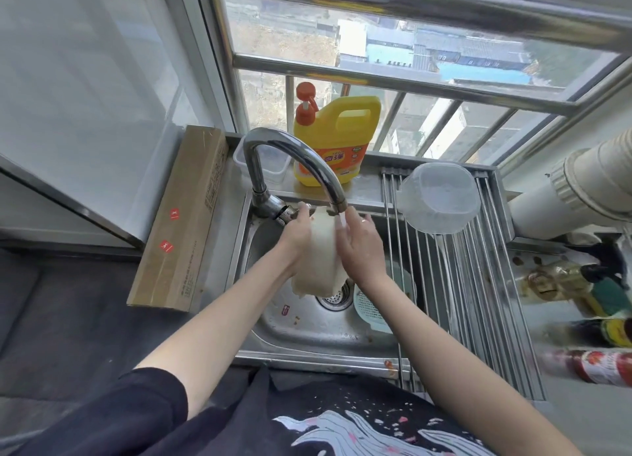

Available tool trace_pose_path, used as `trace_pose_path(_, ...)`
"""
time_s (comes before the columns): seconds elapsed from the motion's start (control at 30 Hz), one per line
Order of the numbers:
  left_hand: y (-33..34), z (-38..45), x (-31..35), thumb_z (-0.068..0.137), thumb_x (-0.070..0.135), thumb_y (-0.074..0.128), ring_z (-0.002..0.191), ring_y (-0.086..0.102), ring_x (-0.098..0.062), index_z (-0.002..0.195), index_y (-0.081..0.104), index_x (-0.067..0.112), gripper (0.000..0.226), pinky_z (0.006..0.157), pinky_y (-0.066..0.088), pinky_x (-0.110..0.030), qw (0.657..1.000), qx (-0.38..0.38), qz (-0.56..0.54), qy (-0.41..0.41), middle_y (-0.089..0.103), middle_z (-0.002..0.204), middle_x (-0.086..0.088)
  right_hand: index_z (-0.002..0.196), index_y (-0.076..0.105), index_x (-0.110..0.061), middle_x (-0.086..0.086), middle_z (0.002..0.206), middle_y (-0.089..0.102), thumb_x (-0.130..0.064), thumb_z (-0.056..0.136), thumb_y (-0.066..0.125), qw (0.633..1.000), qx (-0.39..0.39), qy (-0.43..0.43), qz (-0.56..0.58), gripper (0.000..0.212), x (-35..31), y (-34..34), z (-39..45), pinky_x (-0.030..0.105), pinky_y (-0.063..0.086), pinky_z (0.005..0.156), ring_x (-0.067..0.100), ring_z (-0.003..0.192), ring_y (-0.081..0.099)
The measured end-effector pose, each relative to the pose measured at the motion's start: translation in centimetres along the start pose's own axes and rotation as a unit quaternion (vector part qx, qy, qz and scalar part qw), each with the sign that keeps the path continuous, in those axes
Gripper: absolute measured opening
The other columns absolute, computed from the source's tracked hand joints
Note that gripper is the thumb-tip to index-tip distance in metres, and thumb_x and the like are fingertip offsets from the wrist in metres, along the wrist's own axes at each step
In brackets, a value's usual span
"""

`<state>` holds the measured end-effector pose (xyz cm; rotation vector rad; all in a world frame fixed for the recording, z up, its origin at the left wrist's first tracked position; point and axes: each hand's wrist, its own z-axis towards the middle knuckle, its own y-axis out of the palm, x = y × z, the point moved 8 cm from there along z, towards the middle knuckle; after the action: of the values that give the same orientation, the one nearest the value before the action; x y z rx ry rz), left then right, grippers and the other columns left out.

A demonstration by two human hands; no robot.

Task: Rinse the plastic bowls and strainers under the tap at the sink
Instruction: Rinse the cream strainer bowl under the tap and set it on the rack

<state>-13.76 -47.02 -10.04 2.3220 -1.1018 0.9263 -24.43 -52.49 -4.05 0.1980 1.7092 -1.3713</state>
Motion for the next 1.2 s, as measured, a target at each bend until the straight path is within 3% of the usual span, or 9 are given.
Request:
trace_pose_path(0.17, 1.6, -1.6, -1.9, 0.104, 0.042, 0.016, 0.063, 0.069, -0.014, 0.100, 0.061, 0.008, 0.057, 0.057, 0.052, -0.018, 0.979, -0.164, -0.095, -0.082, 0.073, 0.072, -0.002, 0.075, 0.051, -0.012, -0.003, 0.068, 0.059, -0.018, 0.097, 0.044, 0.987, 0.004, 0.126, 0.102, 0.024, 1.9, -0.6, 1.2, 0.033, 0.039, 0.063, 0.018, 0.066, 0.053)
trace_pose_path(0.27, 1.1, -2.4, -1.5, 0.103, 0.042, 0.024, 0.070, 0.068, -0.015, 0.114, 0.062, 0.012, 0.050, 0.066, 0.050, -0.026, 0.971, -0.197, -0.085, -0.101, 0.072, 0.083, -0.003, 0.074, 0.060, -0.020, -0.010, 0.070, 0.061, -0.020, 0.097, 0.045, 0.980, -0.010, 0.135, 0.145, 0.028, 2.4, -1.3, 0.7, 0.029, 0.039, 0.065, 0.006, 0.066, 0.053)
trace_pose_path(0.5, 1.1, -2.0, -1.2, 0.102, 0.048, 0.018, 0.067, 0.067, -0.014, 0.103, 0.063, 0.015, 0.055, 0.066, 0.048, -0.027, 0.973, -0.202, -0.038, -0.109, 0.072, 0.075, -0.003, 0.109, 0.069, -0.020, -0.007, 0.099, 0.070, -0.021, 0.097, 0.043, 0.979, -0.054, 0.108, 0.166, 0.029, 1.9, -1.1, -0.6, 0.025, 0.045, 0.078, 0.005, 0.092, 0.061)
trace_pose_path(0.7, 4.3, -2.6, -0.4, 0.101, 0.052, 0.023, 0.095, 0.062, -0.025, 0.128, 0.055, 0.015, 0.056, 0.078, 0.047, -0.035, 0.959, -0.273, 0.001, -0.081, 0.067, 0.106, -0.011, 0.104, 0.066, -0.021, -0.002, 0.103, 0.065, -0.029, 0.084, 0.049, 0.981, 0.011, 0.087, 0.172, 0.027, 3.0, -3.7, -1.3, 0.025, 0.045, 0.078, 0.009, 0.093, 0.058)
trace_pose_path(0.8, 4.8, -2.7, 0.6, 0.101, 0.047, 0.029, 0.075, 0.055, -0.022, 0.102, 0.054, 0.015, 0.040, 0.064, 0.043, -0.033, 0.968, -0.238, 0.067, -0.045, 0.060, 0.084, -0.007, 0.113, 0.060, -0.033, -0.005, 0.117, 0.052, -0.033, 0.082, 0.059, 0.984, -0.011, 0.104, 0.145, 0.031, 3.4, -4.9, -0.8, 0.027, 0.041, 0.088, 0.010, 0.105, 0.050)
trace_pose_path(0.87, 4.5, -2.2, 0.8, 0.101, 0.047, 0.025, 0.064, 0.043, -0.019, 0.082, 0.045, 0.018, 0.040, 0.057, 0.034, -0.032, 0.971, -0.202, 0.128, -0.032, 0.046, 0.073, -0.006, 0.116, 0.063, -0.034, -0.009, 0.121, 0.052, -0.032, 0.087, 0.060, 0.989, -0.097, 0.077, 0.082, 0.028, 2.7, -4.8, 0.2, 0.028, 0.036, 0.096, 0.009, 0.115, 0.046)
trace_pose_path(1.0, 3.7, -1.6, 2.0, 0.103, 0.030, 0.024, 0.054, 0.040, -0.014, 0.066, 0.045, 0.017, 0.044, 0.049, 0.034, -0.024, 0.959, -0.153, 0.236, 0.030, 0.047, 0.055, 0.003, 0.093, 0.069, -0.017, -0.008, 0.085, 0.064, -0.034, 0.093, 0.056, 0.957, -0.271, 0.082, 0.065, 0.021, 1.6, -3.3, 0.8, 0.025, 0.042, 0.075, 0.006, 0.078, 0.056)
trace_pose_path(1.07, 3.4, -1.7, 3.2, 0.103, 0.022, 0.024, 0.051, 0.039, -0.011, 0.057, 0.045, 0.015, 0.052, 0.043, 0.032, -0.020, 0.952, -0.128, 0.265, 0.088, 0.047, 0.047, 0.007, 0.084, 0.064, -0.009, -0.004, 0.071, 0.057, -0.037, 0.092, 0.056, 0.963, -0.250, 0.079, 0.066, 0.031, 1.6, -3.1, 1.2, 0.027, 0.038, 0.067, 0.009, 0.066, 0.048)
trace_pose_path(1.2, 1.8, -1.9, 3.4, 0.101, 0.048, 0.028, 0.054, 0.050, -0.009, 0.067, 0.057, 0.019, 0.054, 0.055, 0.039, -0.023, 0.962, -0.157, 0.210, 0.070, 0.057, 0.060, 0.003, 0.088, 0.062, 0.000, 0.007, 0.071, 0.057, -0.053, 0.085, 0.056, 0.966, -0.161, 0.146, 0.140, 0.053, 3.4, -2.9, 0.9, 0.031, 0.038, 0.064, 0.012, 0.066, 0.049)
